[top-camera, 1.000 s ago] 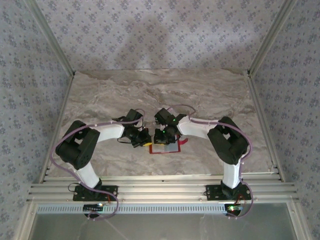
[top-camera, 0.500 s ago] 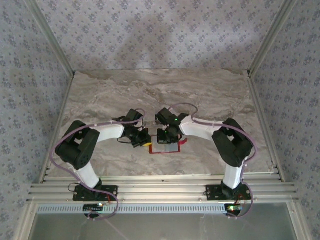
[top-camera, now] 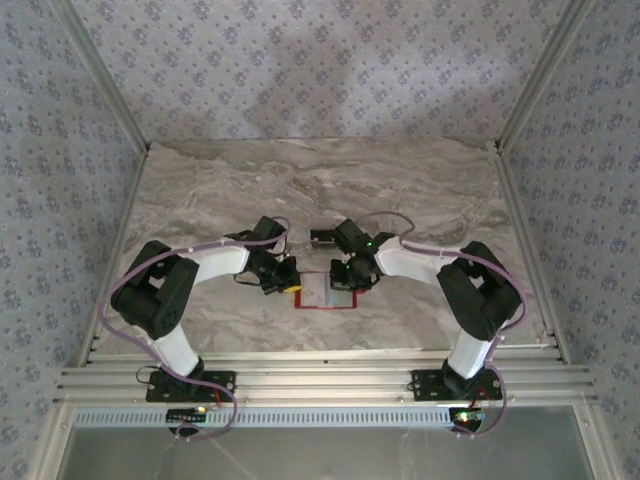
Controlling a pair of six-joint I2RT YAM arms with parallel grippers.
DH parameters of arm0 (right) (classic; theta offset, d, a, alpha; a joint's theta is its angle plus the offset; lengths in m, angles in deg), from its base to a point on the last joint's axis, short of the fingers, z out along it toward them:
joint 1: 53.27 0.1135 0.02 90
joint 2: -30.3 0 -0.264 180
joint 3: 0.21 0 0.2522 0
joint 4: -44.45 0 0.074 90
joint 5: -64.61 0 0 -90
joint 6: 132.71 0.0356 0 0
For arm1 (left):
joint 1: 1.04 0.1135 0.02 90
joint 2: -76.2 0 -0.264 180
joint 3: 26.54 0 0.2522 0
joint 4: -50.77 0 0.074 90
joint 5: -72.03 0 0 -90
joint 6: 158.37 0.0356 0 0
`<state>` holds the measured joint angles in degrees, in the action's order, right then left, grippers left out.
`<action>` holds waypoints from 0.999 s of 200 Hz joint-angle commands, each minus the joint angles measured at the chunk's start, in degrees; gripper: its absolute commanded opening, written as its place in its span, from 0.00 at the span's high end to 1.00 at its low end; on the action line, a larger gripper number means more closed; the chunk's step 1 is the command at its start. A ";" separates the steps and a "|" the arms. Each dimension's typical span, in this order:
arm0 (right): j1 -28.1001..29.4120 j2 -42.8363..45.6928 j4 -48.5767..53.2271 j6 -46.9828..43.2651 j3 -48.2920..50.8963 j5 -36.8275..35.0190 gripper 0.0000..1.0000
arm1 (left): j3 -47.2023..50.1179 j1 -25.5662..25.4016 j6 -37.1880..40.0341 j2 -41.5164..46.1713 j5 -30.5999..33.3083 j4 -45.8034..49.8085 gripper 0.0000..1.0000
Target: Take the credit cards out of the card holder
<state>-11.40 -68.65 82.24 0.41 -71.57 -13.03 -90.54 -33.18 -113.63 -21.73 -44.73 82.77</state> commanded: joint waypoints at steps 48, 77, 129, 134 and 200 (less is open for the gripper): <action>-0.48 6.73 8.28 1.65 2.14 -10.54 0.78 | -0.43 0.58 1.33 0.63 4.35 6.19 0.95; -0.63 10.29 8.61 1.80 2.14 -12.22 0.76 | -0.54 0.52 1.33 0.81 4.35 6.28 0.95; 0.63 12.24 4.55 1.68 -0.12 -6.02 0.75 | -0.72 0.39 1.30 1.16 4.26 6.37 0.95; 0.66 12.09 3.89 1.42 -0.27 -4.97 0.74 | -0.77 0.38 1.31 1.24 4.18 6.37 0.95; 0.55 2.81 -3.97 0.35 -2.89 10.06 0.74 | -2.85 -0.12 1.63 1.96 3.91 7.33 0.94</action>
<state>-11.11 -61.99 81.41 1.41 -72.58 -9.95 -91.70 -33.20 -112.99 -20.85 -42.09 87.18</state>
